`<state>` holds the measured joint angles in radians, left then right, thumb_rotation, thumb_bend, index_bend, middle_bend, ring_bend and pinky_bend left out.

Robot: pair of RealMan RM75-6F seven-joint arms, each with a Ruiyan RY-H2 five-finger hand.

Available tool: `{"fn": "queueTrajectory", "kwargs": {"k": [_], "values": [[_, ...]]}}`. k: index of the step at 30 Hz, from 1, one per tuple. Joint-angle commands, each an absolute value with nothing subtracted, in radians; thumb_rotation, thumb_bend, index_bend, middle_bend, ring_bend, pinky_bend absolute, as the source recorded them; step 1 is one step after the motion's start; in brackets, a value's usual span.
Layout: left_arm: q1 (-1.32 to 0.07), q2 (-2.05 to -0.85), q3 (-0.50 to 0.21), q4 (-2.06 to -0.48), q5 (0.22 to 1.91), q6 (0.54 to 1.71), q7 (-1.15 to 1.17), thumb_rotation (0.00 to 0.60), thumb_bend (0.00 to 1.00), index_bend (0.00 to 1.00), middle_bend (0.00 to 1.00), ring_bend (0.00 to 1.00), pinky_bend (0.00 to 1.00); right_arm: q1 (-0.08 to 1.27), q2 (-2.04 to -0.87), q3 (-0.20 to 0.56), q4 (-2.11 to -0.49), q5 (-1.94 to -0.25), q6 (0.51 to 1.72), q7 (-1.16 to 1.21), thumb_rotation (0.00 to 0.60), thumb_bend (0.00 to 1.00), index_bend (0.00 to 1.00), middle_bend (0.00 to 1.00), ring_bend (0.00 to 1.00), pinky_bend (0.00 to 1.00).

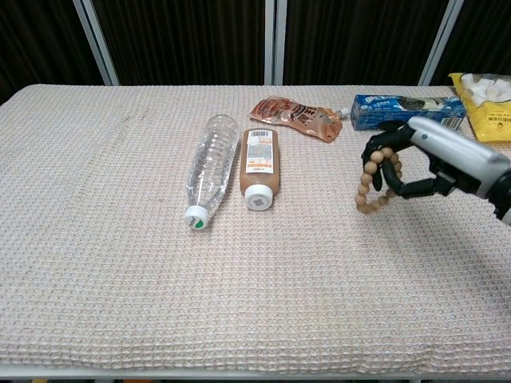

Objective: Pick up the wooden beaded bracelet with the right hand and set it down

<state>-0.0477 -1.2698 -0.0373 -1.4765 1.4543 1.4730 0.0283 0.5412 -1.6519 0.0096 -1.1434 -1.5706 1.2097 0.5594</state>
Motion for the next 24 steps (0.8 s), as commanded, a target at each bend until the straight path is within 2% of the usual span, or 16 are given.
{"fn": "queueTrajectory", "kwargs": {"k": [1, 4, 7, 10, 12, 14, 16, 20, 24], "values": [[-0.052, -1.267, -0.039, -1.483, 1.456, 1.469, 0.035, 0.6, 0.0, 0.14, 0.06, 0.0, 0.0, 0.539, -1.417, 0.146, -1.452, -1.295, 0.915, 0.999, 0.6, 0.73, 0.71, 0.6, 0.27, 0.0], [-0.057, -1.265, -0.038, -1.493, 1.458, 1.464, 0.043, 0.6, 0.0, 0.14, 0.06, 0.0, 0.0, 0.549, -1.345, 0.17, -1.508, -1.285, 0.79, 1.22, 0.6, 0.73, 0.68, 0.6, 0.26, 0.0], [-0.061, -1.262, -0.037, -1.502, 1.457, 1.457, 0.051, 0.6, 0.0, 0.14, 0.06, 0.0, 0.0, 0.562, -1.294, 0.18, -1.533, -1.362, 0.697, 1.472, 0.6, 0.73, 0.64, 0.59, 0.25, 0.0], [-0.062, -1.258, -0.037, -1.508, 1.455, 1.455, 0.055, 0.6, 0.0, 0.14, 0.06, 0.0, 0.0, 0.571, -1.274, 0.175, -1.532, -1.479, 0.687, 1.732, 0.591, 0.71, 0.59, 0.58, 0.23, 0.0], [-0.063, -1.257, -0.037, -1.511, 1.454, 1.454, 0.058, 0.6, 0.0, 0.14, 0.06, 0.0, 0.0, 0.582, -1.268, 0.153, -1.511, -1.573, 0.718, 1.879, 0.534, 0.66, 0.56, 0.56, 0.21, 0.0], [-0.063, -1.256, -0.035, -1.513, 1.454, 1.453, 0.059, 0.6, 0.0, 0.14, 0.06, 0.0, 0.0, 0.597, -1.268, 0.119, -1.477, -1.659, 0.771, 2.02, 0.433, 0.55, 0.53, 0.54, 0.18, 0.0], [-0.065, -1.254, -0.034, -1.515, 1.454, 1.45, 0.062, 0.6, 0.0, 0.14, 0.06, 0.0, 0.0, 0.62, -1.275, 0.073, -1.419, -1.752, 0.86, 2.188, 0.376, 0.47, 0.51, 0.54, 0.17, 0.0], [-0.066, -1.253, -0.034, -1.518, 1.452, 1.448, 0.064, 0.6, 0.0, 0.14, 0.06, 0.0, 0.0, 0.649, -1.302, 0.014, -1.325, -1.829, 0.987, 2.346, 0.324, 0.39, 0.49, 0.53, 0.17, 0.0], [-0.068, -1.251, -0.033, -1.52, 1.452, 1.444, 0.063, 0.6, 0.0, 0.14, 0.06, 0.0, 0.0, 0.664, -1.332, -0.022, -1.256, -1.854, 1.076, 2.38, 0.298, 0.37, 0.47, 0.53, 0.16, 0.0]]}}
